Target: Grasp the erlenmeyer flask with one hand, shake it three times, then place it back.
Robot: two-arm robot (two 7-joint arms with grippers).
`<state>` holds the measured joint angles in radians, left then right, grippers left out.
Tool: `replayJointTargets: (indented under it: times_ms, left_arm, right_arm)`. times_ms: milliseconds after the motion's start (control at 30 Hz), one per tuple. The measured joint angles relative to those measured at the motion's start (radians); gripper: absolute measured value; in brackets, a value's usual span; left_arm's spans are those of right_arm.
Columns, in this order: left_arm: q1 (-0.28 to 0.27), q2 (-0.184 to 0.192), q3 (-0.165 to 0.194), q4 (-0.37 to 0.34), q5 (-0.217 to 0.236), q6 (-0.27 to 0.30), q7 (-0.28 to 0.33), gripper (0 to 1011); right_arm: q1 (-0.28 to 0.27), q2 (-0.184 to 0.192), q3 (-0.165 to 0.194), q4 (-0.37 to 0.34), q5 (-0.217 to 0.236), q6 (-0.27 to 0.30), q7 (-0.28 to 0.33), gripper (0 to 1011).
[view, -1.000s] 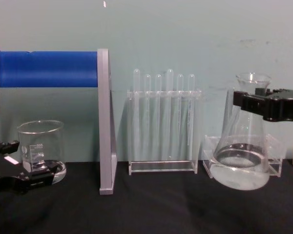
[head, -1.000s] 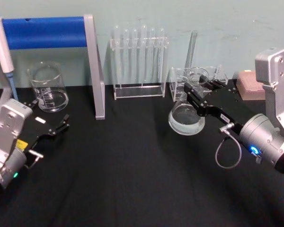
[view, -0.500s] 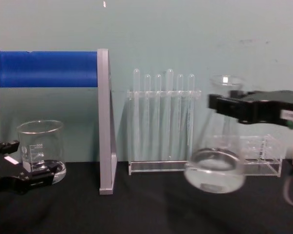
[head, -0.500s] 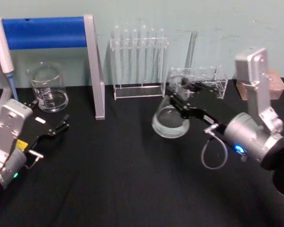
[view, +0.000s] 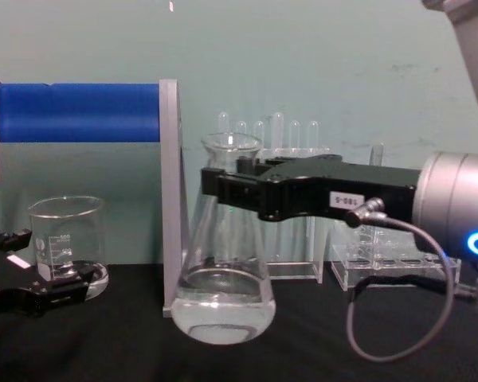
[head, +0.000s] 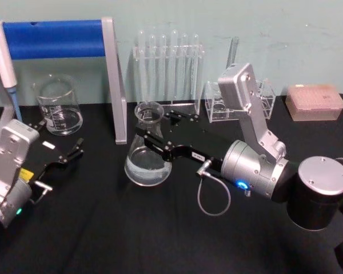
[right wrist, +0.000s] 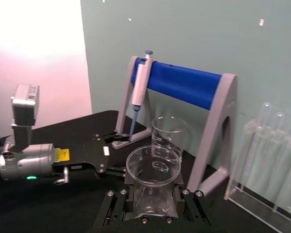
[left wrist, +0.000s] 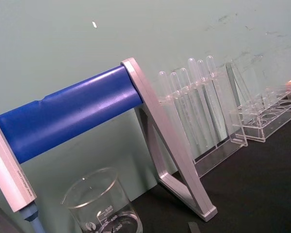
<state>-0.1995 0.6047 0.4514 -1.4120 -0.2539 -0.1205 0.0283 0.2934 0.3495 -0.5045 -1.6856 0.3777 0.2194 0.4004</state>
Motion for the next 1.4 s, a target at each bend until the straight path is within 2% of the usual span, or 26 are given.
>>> replayJointTargets:
  times_ms: [200, 367, 433, 533, 733, 900, 1033, 1167, 1333, 1400]
  left_arm:
    - [0.0, 0.0, 0.0, 0.0, 0.0, 0.0, 0.0, 1001]
    - [0.0, 0.0, 0.0, 0.0, 0.0, 0.0, 0.0, 1001]
    - [0.0, 0.0, 0.0, 0.0, 0.0, 0.0, 0.0, 1001]
    - [0.0, 0.0, 0.0, 0.0, 0.0, 0.0, 0.0, 1001]
    - [0.0, 0.0, 0.0, 0.0, 0.0, 0.0, 0.0, 1001]
    - [0.0, 0.0, 0.0, 0.0, 0.0, 0.0, 0.0, 1001]
    - [0.0, 0.0, 0.0, 0.0, 0.0, 0.0, 0.0, 1001]
    - [0.0, 0.0, 0.0, 0.0, 0.0, 0.0, 0.0, 1001]
    - [0.0, 0.0, 0.0, 0.0, 0.0, 0.0, 0.0, 1001]
    - [0.0, 0.0, 0.0, 0.0, 0.0, 0.0, 0.0, 1001]
  right_arm:
    - [-0.003, -0.001, -0.002, -0.001, 0.003, -0.003, -0.011, 453]
    - [-0.034, 0.006, 0.027, -0.027, -0.004, -0.007, -0.063, 453]
    - [-0.076, 0.007, 0.067, -0.06, -0.019, -0.009, -0.127, 453]
    - [-0.112, 0.007, 0.101, -0.088, -0.034, -0.009, -0.181, 453]
    - [-0.223, 0.009, 0.206, -0.173, -0.075, 0.006, -0.325, 453]
    - [-0.274, 0.003, 0.253, -0.211, -0.098, 0.019, -0.382, 453]
    - [-0.295, -0.007, 0.272, -0.225, -0.116, 0.027, -0.405, 453]
    - [-0.297, -0.018, 0.274, -0.227, -0.13, 0.034, -0.41, 453]
    - [-0.27, -0.035, 0.252, -0.204, -0.139, 0.038, -0.383, 453]
    - [-0.248, -0.045, 0.233, -0.183, -0.142, 0.038, -0.356, 453]
